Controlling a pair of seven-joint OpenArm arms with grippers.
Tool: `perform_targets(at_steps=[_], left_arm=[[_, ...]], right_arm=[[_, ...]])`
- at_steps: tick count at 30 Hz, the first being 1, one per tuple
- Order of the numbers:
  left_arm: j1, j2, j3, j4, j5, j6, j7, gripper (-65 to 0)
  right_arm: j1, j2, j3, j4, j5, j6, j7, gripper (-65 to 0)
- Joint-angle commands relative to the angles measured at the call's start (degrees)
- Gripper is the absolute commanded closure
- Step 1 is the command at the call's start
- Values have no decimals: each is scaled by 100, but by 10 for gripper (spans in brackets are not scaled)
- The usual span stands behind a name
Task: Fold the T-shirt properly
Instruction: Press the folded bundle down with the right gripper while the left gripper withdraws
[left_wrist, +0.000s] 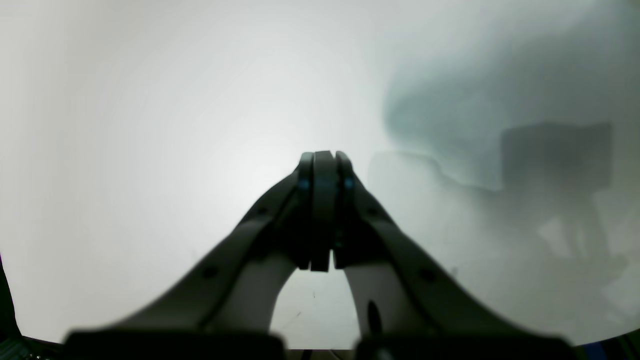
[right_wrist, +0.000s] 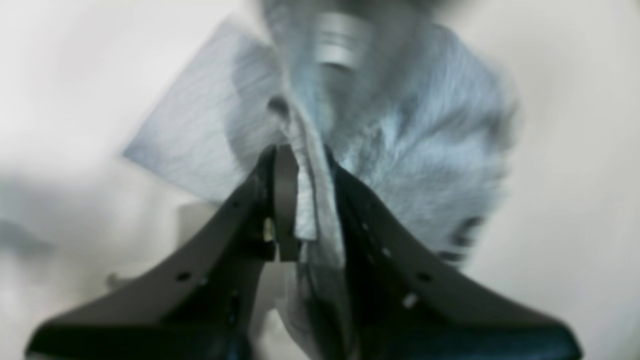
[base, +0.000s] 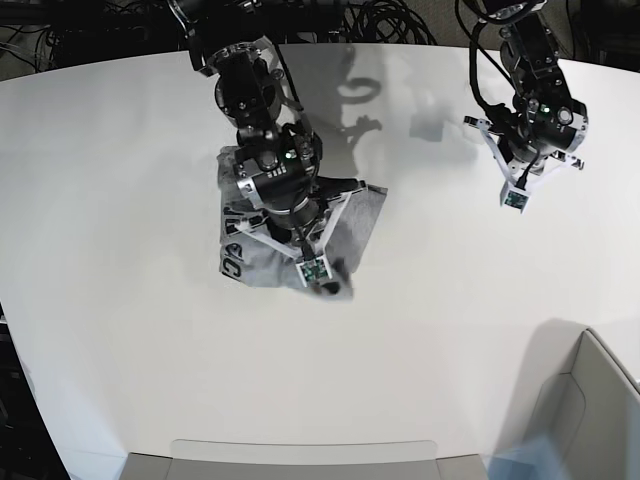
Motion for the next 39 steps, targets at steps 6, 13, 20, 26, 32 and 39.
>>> perform_targets(at_steps=[6,13,20,26,32,39], left_arm=[[-45,-108,-16,76,-17,-6,-60,0],[-45,-143,-7,76,-17,-6,-60,0],[-45,-143,-7,76,-17,-6,-60,0],[-45,-143,-7,76,-17,-6,-60,0],[-45,-143,-7,76,-17,-6,-60,0],[-45,-143,-7,68,-17,-6,-60,0]], right_arm=[[302,-33,-40,-660,280,-865,691,-17],[294,-33,-40,-581,289,-918,1219,-143],[540,-33,-13,-845,579,-927,1685,-90],[1463,-33,-57,-2339,1607,-901,2107,-89],[1823,-33,-304,-2700,2267,-901,2898,-88],[1814,-8,-1253,-2339,2258,-944,2652,-90]])
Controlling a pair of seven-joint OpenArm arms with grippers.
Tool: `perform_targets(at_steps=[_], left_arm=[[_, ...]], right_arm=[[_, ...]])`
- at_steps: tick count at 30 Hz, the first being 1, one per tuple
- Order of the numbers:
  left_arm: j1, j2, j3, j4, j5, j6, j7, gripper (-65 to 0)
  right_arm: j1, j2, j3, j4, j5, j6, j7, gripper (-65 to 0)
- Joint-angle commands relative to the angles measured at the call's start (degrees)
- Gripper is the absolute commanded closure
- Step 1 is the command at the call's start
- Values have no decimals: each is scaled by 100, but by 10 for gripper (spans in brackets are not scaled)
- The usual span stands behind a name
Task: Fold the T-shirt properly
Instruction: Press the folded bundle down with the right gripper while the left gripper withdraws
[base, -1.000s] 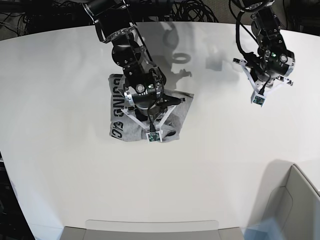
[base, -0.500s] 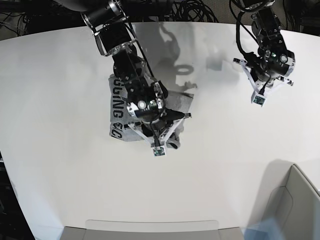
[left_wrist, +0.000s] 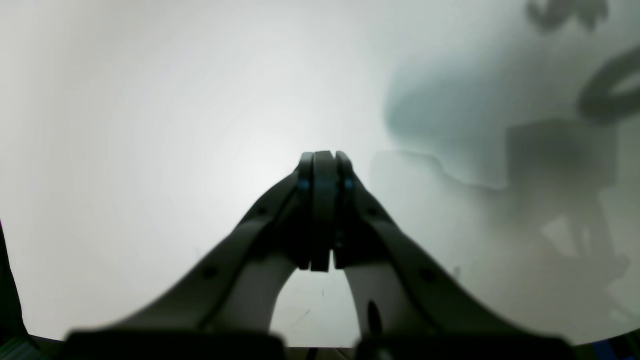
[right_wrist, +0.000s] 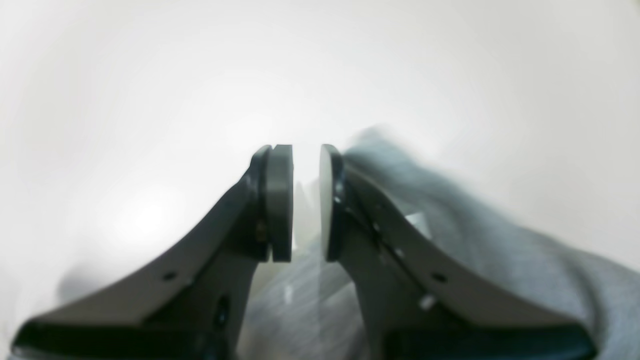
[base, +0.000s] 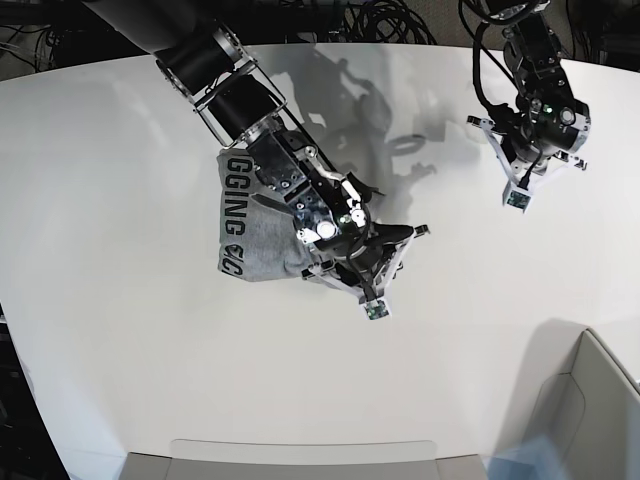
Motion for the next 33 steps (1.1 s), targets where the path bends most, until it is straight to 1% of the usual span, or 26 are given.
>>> perform_targets(at_steps=[1,3,6,8,10,13,16,19,22,24,25,27,30,33], left_arm=[[-61,-47,-9,76,-15,-6,-55,0],[-61,-47,-9,32,-15,-6,-55,0],[-61,-47,-18,-64,-15,-6,-55,0],[-61,-47,-9,-143,-15,-6,-55,0],[-61,-47,-9,-179,-15,-6,-55,0],[-70,-47,0,-187,-23,-6,-55,0],[-87,-47,0,-196,-50,-6,-55,0],[-96,-38,0,-196,-50,-6,-55,0],[-96,-38,0,-196,-50,-6,-55,0],[-96,-38,0,-196,-50,-6,-55,0],[-96,-38,0,-196,-50,-6,-55,0],[-96,-38,0,-196,-50,-6,-55,0],[-105,-38,0,-196,-50,-6,-55,0],[-122,-30,0,-187,-50,-6,-55,0]], right_arm=[[24,-41,45,410,-35,-5,149,-89],[-328,117,124,1122,-52,-13,140,-88],[-882,452,344,2238,-52,-22,114,-88],[-1234,698,634,2889,-52,-22,-89,-88],[-1506,865,916,3320,-52,-22,-475,-88],[-1849,1084,1241,3583,-52,-22,-845,-88],[-2130,1252,1452,3557,-44,-13,-941,-88],[-2201,1313,1426,3205,0,31,-950,-88],[-1946,1172,1206,2440,0,48,-915,-88],[-1568,1120,889,1772,0,198,-915,-88],[-1365,1076,696,1421,0,356,-871,-88],[-1058,900,388,1034,0,532,-748,-88],[-908,777,362,1298,0,549,-748,-88],[-926,847,379,2054,-44,549,-765,-88]])
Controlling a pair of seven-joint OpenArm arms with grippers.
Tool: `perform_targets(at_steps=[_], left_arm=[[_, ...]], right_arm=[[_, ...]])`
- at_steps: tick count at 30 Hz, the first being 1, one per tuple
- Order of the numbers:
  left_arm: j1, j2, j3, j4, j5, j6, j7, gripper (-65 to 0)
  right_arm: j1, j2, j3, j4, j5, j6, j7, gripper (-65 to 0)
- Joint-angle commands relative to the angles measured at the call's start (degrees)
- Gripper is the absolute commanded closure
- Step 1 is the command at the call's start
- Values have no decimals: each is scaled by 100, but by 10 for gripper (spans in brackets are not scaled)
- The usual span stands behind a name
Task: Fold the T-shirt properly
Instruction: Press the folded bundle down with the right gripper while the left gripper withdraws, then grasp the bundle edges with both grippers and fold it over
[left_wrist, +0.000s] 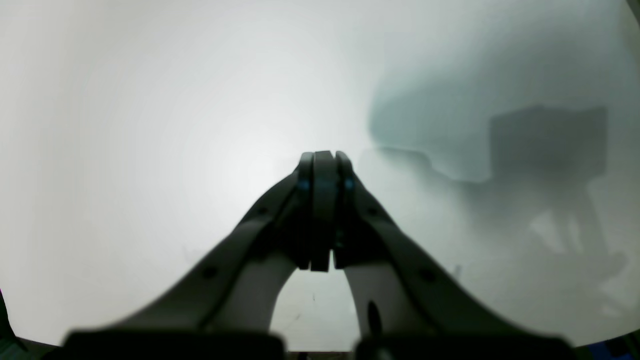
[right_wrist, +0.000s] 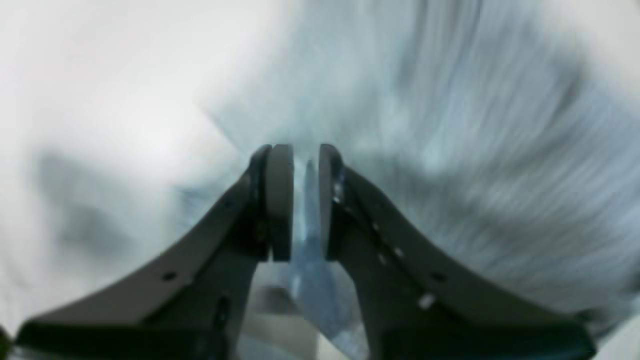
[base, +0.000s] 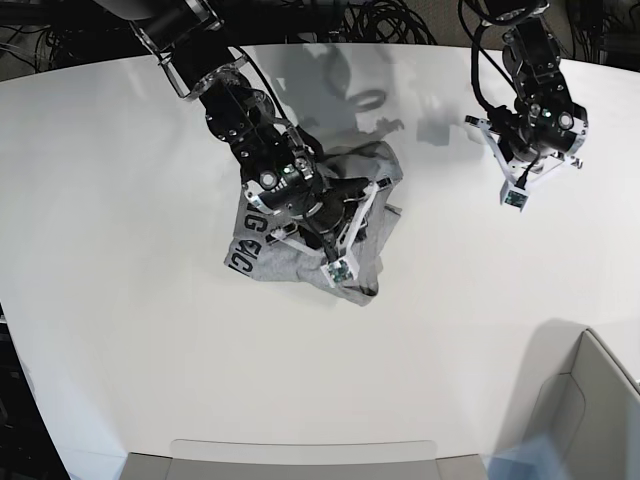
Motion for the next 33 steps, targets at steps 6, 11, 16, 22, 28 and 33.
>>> perform_targets(at_steps=[6,11,16,22,28,33], left_arm=[[-349,-34,978,103,18,-6,-55,0],[-718,160,1910,103,27,-6,-55,0],[-1131,432,2701,103,18,-6,-55,0],[-1395,617,3765,-178,18,-6,-55,0],[-1562,625,3932,-1585,18,-6,-367,0],[-1931,625,3712,-2508,18,-6,-737,0]], right_arm=[[150,584,1137,634,-13,29,-410,-88],[158,1058,1823,326,-4,38,-410,-88],[238,1322,1876,-245,-4,38,-357,-88],[238,1340,1832,-1283,-4,47,214,-88],[123,1296,1814,-1573,-4,689,223,-88],[-246,1102,1814,-1502,-48,1462,223,-88]])
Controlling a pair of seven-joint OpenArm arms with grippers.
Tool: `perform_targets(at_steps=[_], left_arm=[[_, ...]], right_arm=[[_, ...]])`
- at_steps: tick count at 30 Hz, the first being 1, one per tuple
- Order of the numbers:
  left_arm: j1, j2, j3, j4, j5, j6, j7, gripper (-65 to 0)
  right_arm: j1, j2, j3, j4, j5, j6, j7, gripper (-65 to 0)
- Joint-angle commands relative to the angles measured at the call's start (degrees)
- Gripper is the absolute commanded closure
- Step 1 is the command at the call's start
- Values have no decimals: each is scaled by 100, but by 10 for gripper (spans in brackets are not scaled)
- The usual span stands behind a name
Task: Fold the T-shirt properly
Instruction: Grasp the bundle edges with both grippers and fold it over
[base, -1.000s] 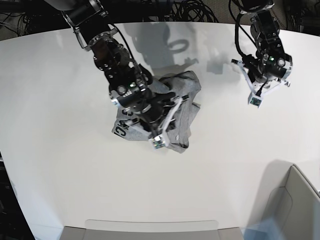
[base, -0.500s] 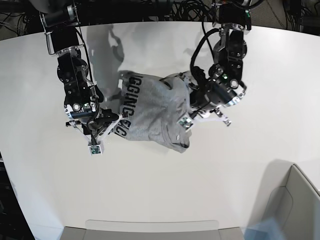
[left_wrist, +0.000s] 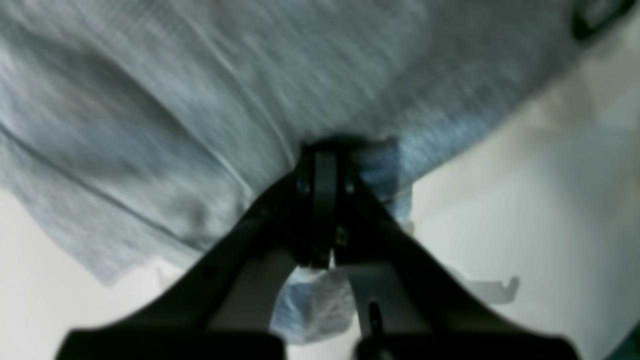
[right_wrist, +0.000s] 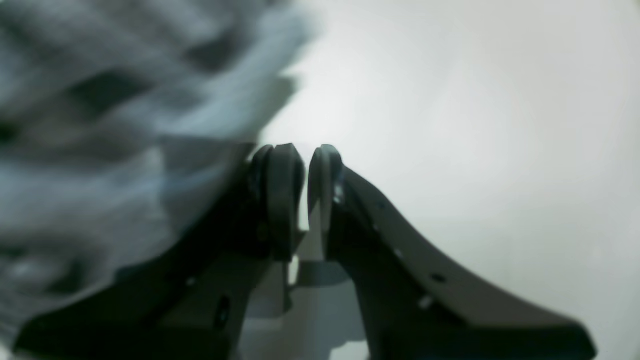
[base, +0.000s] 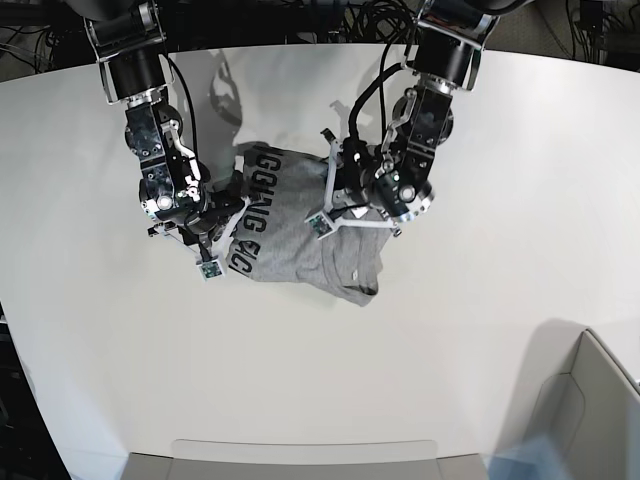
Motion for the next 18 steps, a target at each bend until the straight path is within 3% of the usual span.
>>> perform_targets(at_steps=[1,6,12,18], left_arm=[[-179,7,-226,-36,40,23,-37,0],[-768,7,-1175,-528,40,23,-46,0],[-1559,183,-1676,-1434,40,23,-204,0],[-1937,271,-2221,-1619,40,23,-222,0]], right_arm=[[-65,-65,-22,50,101,171,-168,-88],[-575,-382,-162,639,101,531,-177,-87],[-891,-364,-1200,1298,92,540,-203,-87],[-1340,-232,-1103,2124,92,531,-203,-87]])
